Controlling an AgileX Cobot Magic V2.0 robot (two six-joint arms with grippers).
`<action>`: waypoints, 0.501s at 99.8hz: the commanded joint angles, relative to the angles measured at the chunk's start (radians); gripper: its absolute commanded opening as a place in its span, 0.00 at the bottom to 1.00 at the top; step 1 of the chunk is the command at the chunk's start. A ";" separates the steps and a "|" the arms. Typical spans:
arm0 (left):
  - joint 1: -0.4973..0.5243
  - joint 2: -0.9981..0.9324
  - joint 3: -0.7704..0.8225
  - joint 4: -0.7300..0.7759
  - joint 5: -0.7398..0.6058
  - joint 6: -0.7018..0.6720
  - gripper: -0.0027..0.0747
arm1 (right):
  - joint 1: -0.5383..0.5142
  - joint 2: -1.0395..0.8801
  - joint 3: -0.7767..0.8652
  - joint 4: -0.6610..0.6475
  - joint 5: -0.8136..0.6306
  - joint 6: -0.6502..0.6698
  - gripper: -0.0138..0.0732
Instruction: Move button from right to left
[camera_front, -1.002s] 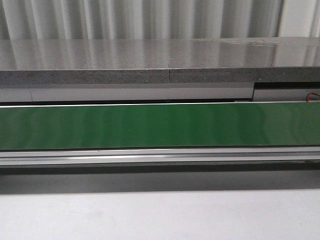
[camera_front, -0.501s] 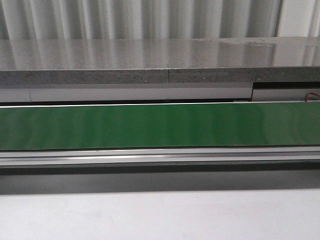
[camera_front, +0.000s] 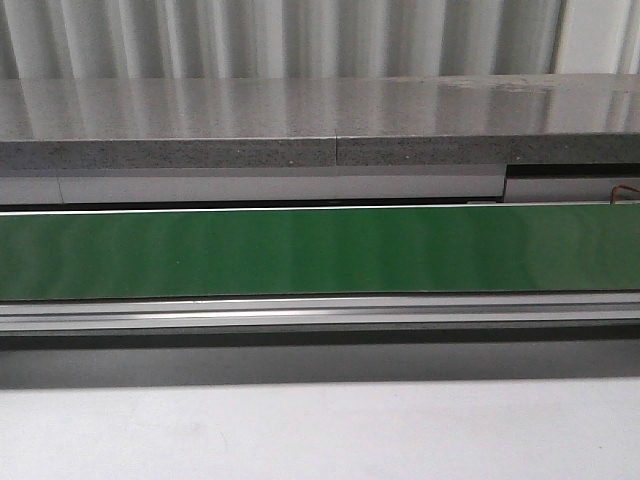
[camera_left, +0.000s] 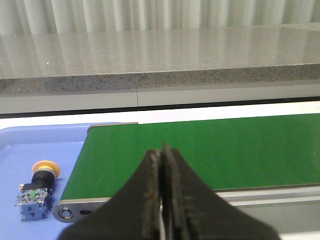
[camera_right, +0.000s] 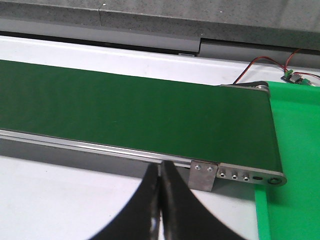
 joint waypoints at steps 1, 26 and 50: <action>0.001 -0.037 0.025 -0.010 -0.076 -0.006 0.01 | 0.001 0.010 -0.023 0.006 -0.075 -0.006 0.08; 0.001 -0.037 0.025 -0.010 -0.076 -0.006 0.01 | 0.001 0.010 -0.023 0.006 -0.076 -0.006 0.08; 0.001 -0.037 0.025 -0.010 -0.076 -0.006 0.01 | -0.014 0.010 0.002 0.000 -0.138 -0.006 0.08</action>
